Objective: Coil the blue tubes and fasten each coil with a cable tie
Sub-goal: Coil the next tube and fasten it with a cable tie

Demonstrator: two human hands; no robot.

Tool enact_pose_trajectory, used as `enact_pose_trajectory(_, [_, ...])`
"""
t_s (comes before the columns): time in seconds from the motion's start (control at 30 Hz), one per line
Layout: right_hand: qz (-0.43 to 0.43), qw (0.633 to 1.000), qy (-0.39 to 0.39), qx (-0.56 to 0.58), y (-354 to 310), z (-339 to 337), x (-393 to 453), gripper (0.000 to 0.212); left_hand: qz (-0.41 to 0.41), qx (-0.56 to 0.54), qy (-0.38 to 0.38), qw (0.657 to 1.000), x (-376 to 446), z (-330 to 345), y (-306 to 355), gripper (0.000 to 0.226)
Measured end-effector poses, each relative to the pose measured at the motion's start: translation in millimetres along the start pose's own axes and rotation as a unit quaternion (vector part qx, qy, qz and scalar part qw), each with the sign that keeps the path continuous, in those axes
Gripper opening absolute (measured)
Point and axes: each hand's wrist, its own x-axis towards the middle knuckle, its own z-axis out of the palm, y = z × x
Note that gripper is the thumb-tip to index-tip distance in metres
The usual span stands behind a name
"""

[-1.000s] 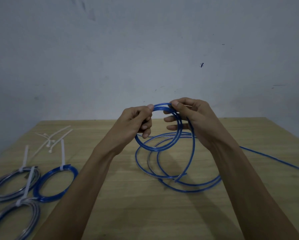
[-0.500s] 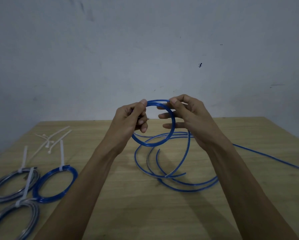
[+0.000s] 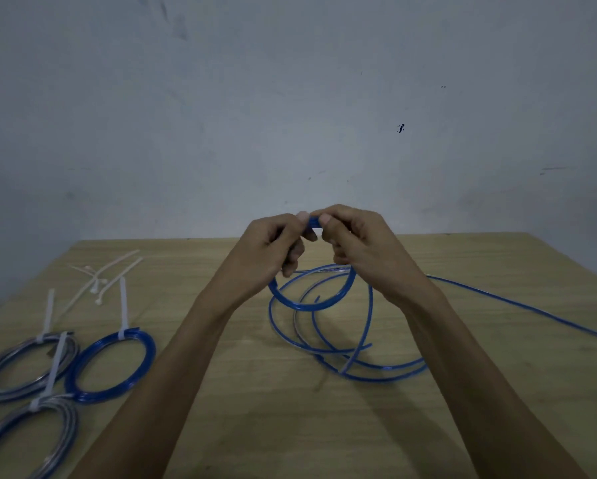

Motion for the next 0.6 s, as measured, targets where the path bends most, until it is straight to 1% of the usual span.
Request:
enact_pose_trajectory(0.07, [-0.003, 1.0, -0.005, 0.004, -1, 2, 0, 0.025, 0.008, -0.001, -0.01, 1.0, 1, 2, 0, 0.042])
enact_pose_trajectory(0.13, [0.0, 1.0, -0.008, 0.017, -2, 2, 0, 0.025, 0.008, -0.014, 0.003, 1.0, 2, 1, 0, 0.04])
enact_pose_trajectory(0.2, [0.012, 0.999, -0.021, 0.032, -1, -1, 0, 0.026, 0.0, -0.065, 0.028, 0.998, 2, -4, 0, 0.04])
enact_pose_trajectory(0.3, [0.018, 0.994, -0.039, 0.098, -3, -2, -2, 0.03, -0.008, -0.151, 0.074, 0.986, 4, -10, 2, 0.037])
enact_pose_trajectory(0.37, [0.013, 0.99, -0.027, 0.137, -4, 0, -1, 0.031, -0.015, -0.214, 0.112, 0.97, 5, -9, 2, 0.037])
enact_pose_trajectory(0.43, [0.003, 0.988, -0.006, 0.157, -2, 5, 2, 0.031, -0.017, -0.239, 0.123, 0.963, 6, -9, 0, 0.037])
enact_pose_trajectory(0.5, [0.003, 0.985, 0.007, 0.174, 1, 5, 4, 0.03, -0.028, -0.222, 0.103, 0.969, 7, -11, -1, 0.038])
enact_pose_trajectory(0.53, [0.007, 0.985, 0.006, 0.175, 3, 4, 5, 0.03, -0.036, -0.195, 0.092, 0.976, 6, -14, -1, 0.04])
enact_pose_trajectory(0.6, [0.015, 0.988, -0.025, 0.152, 6, -1, 4, 0.03, -0.038, -0.1, 0.071, 0.992, 4, -18, -2, 0.045])
